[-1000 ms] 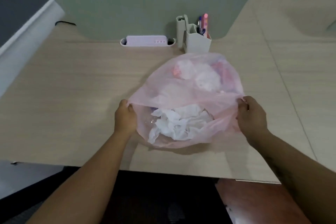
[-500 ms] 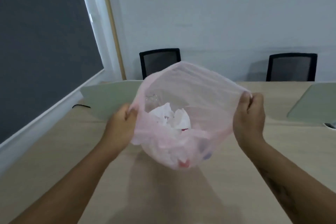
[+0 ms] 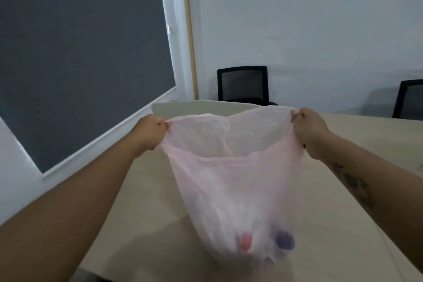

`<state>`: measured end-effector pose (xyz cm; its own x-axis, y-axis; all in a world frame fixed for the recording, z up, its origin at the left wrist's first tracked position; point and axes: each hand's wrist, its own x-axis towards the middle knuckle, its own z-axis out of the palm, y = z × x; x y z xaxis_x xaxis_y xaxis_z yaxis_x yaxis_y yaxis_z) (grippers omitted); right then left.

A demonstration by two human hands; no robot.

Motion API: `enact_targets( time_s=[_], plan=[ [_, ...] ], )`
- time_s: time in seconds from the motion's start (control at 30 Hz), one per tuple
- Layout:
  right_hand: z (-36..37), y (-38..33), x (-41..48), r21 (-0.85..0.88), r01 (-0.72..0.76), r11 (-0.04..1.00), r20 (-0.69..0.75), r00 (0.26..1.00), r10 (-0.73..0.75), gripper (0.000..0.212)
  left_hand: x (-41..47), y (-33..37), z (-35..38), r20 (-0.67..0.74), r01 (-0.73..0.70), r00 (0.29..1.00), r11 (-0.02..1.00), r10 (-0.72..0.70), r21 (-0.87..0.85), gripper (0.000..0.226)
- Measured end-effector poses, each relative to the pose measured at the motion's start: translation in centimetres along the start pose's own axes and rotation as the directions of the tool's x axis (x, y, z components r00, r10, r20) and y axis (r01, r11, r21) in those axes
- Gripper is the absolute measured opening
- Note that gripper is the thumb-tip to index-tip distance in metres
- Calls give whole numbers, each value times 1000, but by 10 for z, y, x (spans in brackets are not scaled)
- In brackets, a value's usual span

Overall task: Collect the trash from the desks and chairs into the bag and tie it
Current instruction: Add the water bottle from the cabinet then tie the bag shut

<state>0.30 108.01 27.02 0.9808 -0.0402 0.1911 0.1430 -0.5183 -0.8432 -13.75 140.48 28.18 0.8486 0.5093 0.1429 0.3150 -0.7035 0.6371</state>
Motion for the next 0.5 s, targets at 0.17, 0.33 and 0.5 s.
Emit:
enact_targets(
  time_s=[0.17, 0.33, 0.5],
  plan=[
    [8, -73, 8, 133, 239, 962, 50, 968, -247, 37, -34, 7, -110, -329, 136, 938, 989, -111, 53, 34],
    [48, -174, -30, 390, 375, 841, 170, 869, -466, 36, -134, -2, -230, -610, 352, 745, 936, -269, 18, 32],
    [81, -281, -138, 636, 446, 630, 201, 692, -694, 32, -291, -8, -327, -846, 543, 453, 839, -281, 12, 33]
  ],
)
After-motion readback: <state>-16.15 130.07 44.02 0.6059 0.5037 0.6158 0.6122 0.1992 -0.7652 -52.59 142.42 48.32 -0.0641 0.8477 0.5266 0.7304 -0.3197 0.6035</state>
